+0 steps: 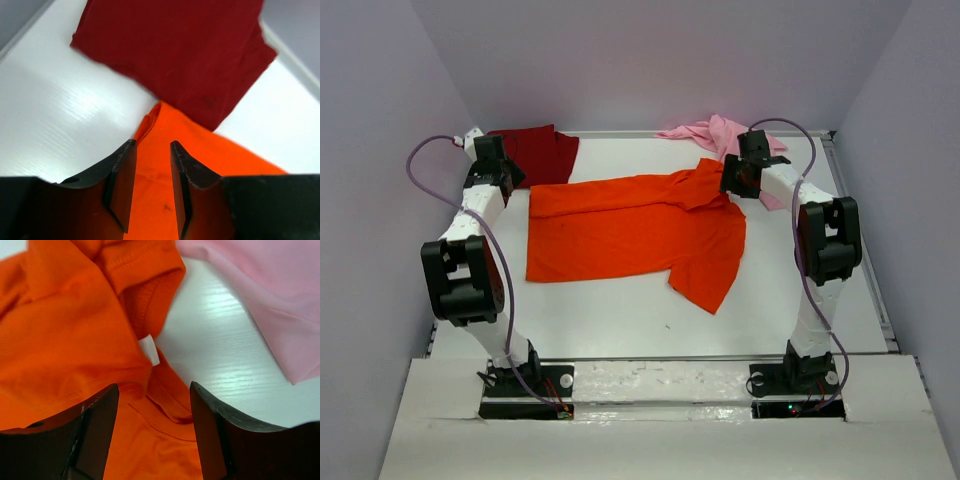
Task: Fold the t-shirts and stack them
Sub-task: Fold the tshirt
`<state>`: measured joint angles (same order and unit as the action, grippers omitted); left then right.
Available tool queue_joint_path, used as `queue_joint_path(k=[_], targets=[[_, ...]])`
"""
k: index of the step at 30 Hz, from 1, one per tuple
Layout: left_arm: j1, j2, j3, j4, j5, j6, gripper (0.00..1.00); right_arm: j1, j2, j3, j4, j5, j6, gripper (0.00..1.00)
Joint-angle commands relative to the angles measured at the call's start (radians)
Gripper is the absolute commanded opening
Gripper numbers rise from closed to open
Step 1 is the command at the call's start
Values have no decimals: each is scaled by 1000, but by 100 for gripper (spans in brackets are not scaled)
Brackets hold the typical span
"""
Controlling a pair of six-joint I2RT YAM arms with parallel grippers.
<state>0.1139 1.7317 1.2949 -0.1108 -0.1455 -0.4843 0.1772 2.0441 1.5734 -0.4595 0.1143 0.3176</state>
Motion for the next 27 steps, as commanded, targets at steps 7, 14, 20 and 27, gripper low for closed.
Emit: queue_joint_path(k=[7,14,20,27], targets=[[-29,38,121,79,189,-59,43,-4,39,235,-13,-200,1,65],[-108,173,156,134,274,-30,42,-4,208,391,-11,-306,6,64],[-148,244,141,143,276,-30,42,-4,311,419,11,-412,70,64],[-152,272,107,135,231,-28,41,-4,295,304,59,-366,86,63]])
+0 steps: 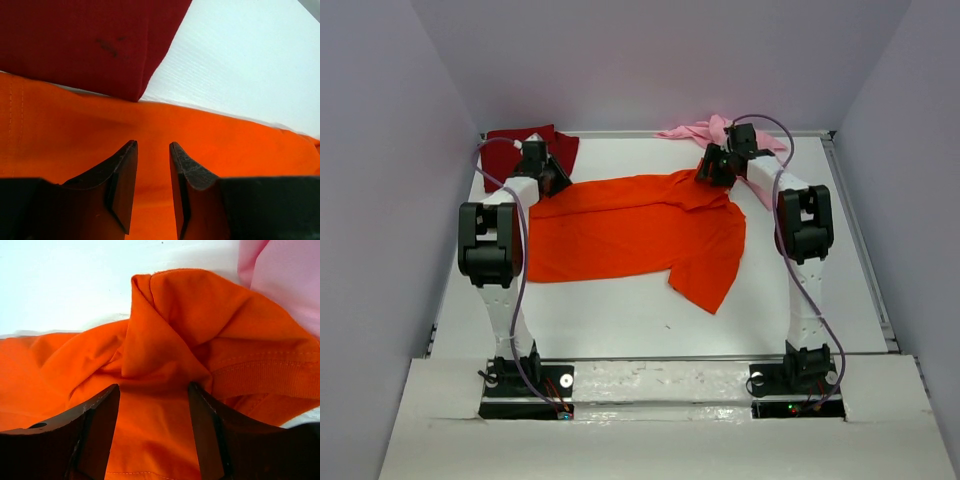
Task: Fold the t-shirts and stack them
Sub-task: Fold the tshirt
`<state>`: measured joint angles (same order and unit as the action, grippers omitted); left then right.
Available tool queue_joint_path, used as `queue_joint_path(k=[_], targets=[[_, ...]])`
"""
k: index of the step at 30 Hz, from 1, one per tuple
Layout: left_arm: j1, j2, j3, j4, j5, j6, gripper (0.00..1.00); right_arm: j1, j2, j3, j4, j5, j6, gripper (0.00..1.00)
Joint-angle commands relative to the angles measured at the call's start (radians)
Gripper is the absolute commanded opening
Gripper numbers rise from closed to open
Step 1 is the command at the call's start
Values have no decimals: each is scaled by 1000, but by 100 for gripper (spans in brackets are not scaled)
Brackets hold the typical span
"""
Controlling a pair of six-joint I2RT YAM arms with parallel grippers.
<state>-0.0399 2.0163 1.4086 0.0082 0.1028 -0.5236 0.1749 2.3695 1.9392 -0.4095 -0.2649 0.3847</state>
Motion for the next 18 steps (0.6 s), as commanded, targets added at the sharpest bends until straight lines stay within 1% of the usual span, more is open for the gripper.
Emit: queue_joint_path(k=[1,2,3,4,6,7,9,11,13,14,16,18], targets=[[-2,-10,-13,15,-21,10,41,-2,-50,-81,9,42,20,63],[-3,-10,-23,15,-31,7,41,-2,-61,-118,9,62,20,62],[-5,-10,-28,15,-31,5,41,-2,-75,-118,9,85,19,62],[-6,-10,-36,19,-38,5,41,-2,-90,-161,9,142,19,62],[-15,-7,-28,7,-57,14,41,-2,-137,-206,9,191,19,62],[-17,-5,-25,-5,-69,17,41,-12,-151,-241,9,234,17,62],[-25,-2,-22,-7,-74,23,40,-40,-183,-273,8,259,19,62],[-26,1,-20,-7,-68,22,40,-63,-197,-283,8,245,29,62],[-28,12,-19,-7,-60,20,40,-95,-201,-273,8,169,46,61],[-29,15,-17,-7,-58,22,40,-95,-199,-266,9,155,51,61],[-29,28,-8,-7,-67,30,40,-104,-179,-229,2,130,39,62],[-29,54,9,-31,-78,37,40,-104,-132,-148,-21,118,31,62]])
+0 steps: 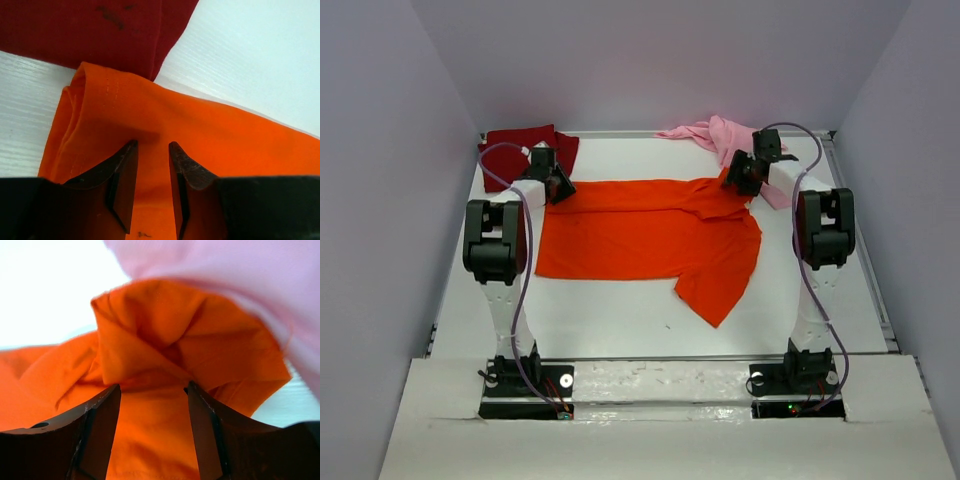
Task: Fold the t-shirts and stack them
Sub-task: Fold the tshirt
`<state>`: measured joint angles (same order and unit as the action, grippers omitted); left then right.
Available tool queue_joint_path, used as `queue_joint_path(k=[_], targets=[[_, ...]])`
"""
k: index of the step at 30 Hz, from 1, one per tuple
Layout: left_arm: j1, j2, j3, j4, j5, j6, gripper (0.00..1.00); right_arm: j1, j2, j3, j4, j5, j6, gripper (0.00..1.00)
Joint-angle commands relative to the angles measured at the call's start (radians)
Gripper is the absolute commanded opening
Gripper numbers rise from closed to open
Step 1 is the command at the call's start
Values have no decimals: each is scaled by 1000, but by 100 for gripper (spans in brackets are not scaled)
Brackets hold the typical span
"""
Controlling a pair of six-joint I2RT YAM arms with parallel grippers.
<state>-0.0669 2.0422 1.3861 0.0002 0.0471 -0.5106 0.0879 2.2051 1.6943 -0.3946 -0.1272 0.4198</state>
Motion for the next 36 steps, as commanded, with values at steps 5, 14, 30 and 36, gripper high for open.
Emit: queue_joint_path(k=[5,14,30,36], targets=[[6,72,80,-26,-26,31,40,-17,132,243,-102,-26,-22,62],[12,188,257,-92,-32,72,40,-27,280,541,-219,-11,-59,62],[7,-132,206,-49,-4,49,40,-36,-46,400,-204,-109,-52,61],[-4,-417,58,-81,16,78,41,18,-441,-166,12,-88,71,59]])
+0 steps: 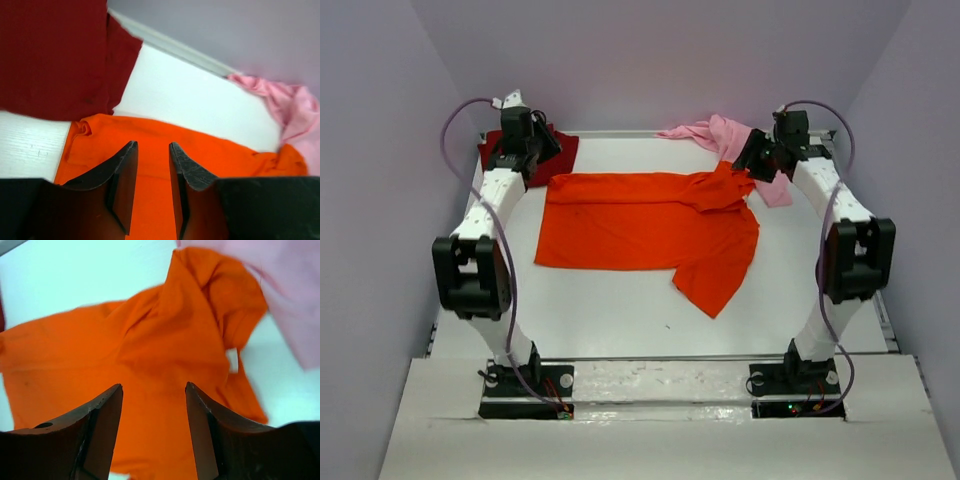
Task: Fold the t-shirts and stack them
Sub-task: Fold the tshirt
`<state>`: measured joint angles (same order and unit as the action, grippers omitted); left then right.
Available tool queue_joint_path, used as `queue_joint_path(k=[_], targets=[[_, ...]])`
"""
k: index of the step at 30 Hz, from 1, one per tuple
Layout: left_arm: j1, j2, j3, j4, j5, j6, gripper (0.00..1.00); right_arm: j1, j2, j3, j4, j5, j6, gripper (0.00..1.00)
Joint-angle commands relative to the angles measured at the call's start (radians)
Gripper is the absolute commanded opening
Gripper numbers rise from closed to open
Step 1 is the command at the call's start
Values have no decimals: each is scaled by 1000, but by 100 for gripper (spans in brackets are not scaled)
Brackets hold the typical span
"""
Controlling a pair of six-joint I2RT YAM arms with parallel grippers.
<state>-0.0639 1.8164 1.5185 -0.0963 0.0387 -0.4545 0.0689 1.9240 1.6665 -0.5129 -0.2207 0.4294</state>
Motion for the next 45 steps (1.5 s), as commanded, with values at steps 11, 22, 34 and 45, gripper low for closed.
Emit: queue_joint_path(k=[11,22,34,45], targets=[[-27,-506,-488,18,69,83,42,365,-632,-753,165,221,149,58],[-43,-529,-517,32,70,112,42,690,-882,-985,-4,443,405,57],[-11,-497,-521,44,148,82,42,871,-646,-1007,-21,573,537,58],[-11,-506,-532,56,178,77,42,871,-592,-929,-137,676,453,59]])
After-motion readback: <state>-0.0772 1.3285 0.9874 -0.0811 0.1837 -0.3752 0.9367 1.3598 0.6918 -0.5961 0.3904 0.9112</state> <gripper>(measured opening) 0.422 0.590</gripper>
